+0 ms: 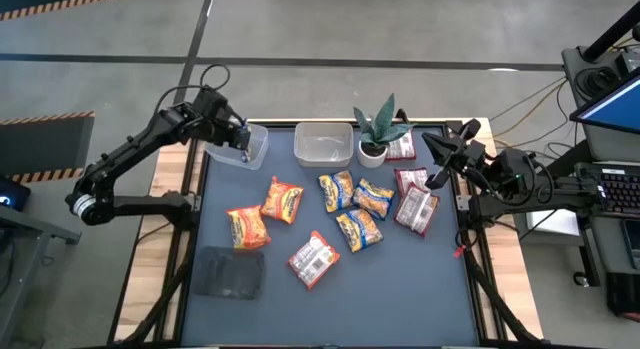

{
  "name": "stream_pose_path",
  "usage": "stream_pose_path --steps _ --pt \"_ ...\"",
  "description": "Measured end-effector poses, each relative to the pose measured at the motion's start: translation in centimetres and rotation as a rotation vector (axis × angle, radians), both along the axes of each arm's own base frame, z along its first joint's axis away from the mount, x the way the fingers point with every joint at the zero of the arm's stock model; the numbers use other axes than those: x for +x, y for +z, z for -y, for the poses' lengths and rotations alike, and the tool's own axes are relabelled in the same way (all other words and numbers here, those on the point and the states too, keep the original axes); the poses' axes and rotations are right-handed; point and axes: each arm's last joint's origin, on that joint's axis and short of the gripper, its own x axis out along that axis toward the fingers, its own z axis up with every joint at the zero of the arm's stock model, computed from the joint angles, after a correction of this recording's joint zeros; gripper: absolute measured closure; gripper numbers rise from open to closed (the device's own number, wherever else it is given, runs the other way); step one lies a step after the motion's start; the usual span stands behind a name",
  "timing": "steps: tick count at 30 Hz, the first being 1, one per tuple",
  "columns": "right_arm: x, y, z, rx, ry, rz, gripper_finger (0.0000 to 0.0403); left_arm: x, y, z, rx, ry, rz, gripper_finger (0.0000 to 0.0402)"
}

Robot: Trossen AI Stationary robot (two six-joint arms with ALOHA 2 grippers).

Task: Sort Maruchan noodles
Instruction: Put the blue noodle pack into the transparent bin

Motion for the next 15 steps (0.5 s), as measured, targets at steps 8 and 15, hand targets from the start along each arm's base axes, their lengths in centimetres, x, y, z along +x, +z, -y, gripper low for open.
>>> stream_pose_path --steps 8,15 --pt "0.0 0.0 0.0 0.0 0.0 0.0 0.0394 -0.1 -0.3 -0.2 0.028 0.055 -0.082 0.0142" --pt "0.0 0.0 0.0 -0.004 -0.001 -0.002 0.0394 1.4 -2.2 0.0 0.017 0.107 -0.126 0.0099"
